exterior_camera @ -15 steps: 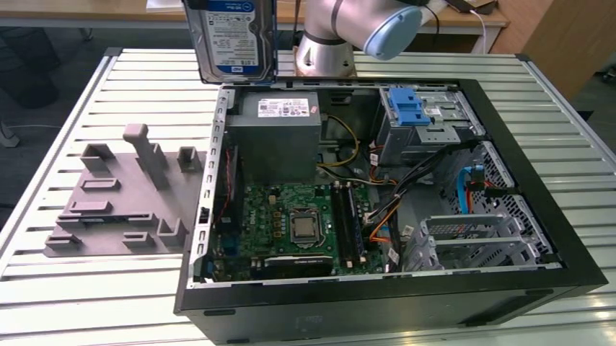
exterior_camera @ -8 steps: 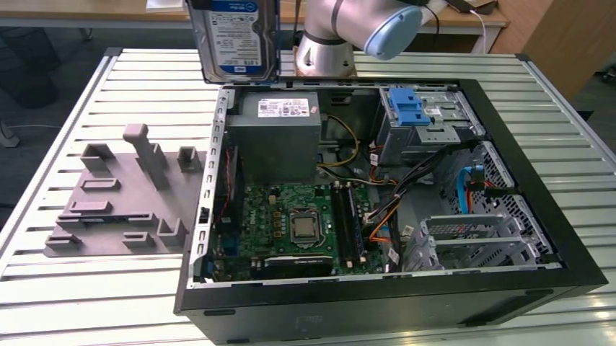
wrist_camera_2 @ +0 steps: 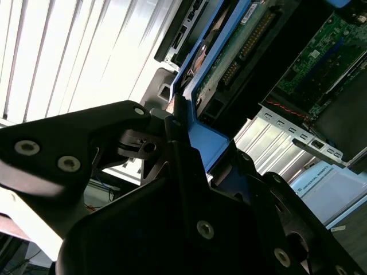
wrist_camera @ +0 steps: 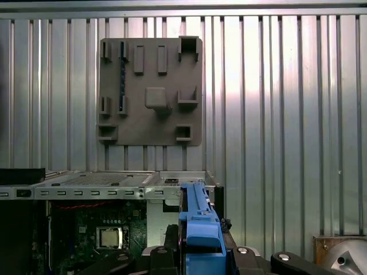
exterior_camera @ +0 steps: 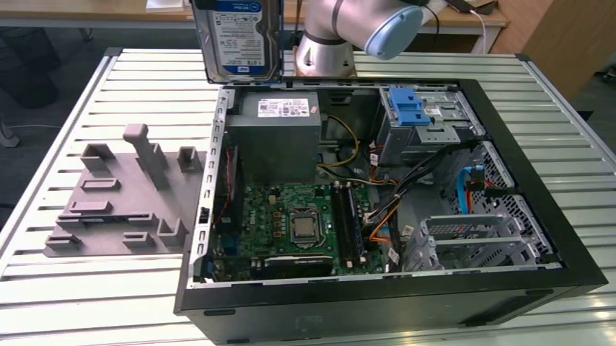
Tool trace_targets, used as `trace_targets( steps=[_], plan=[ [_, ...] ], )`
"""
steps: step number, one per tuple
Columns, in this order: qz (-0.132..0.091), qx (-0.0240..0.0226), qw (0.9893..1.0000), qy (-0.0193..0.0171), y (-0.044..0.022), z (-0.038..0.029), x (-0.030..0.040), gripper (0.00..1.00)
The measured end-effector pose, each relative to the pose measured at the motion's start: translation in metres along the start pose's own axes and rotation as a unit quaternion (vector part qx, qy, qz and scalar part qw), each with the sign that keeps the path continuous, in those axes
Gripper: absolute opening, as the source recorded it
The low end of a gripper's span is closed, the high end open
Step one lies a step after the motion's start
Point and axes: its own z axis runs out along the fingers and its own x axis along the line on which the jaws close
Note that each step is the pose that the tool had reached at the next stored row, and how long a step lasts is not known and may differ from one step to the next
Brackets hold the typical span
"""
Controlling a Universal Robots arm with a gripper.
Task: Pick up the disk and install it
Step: 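Pick up the disk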
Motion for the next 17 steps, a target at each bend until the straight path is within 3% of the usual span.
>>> trace_targets(
  steps=[17],
  plan=[
    [0.0,0.0001,1.0,-0.0001,-0.0059,0.0,0.0001,0.36]
  ],
)
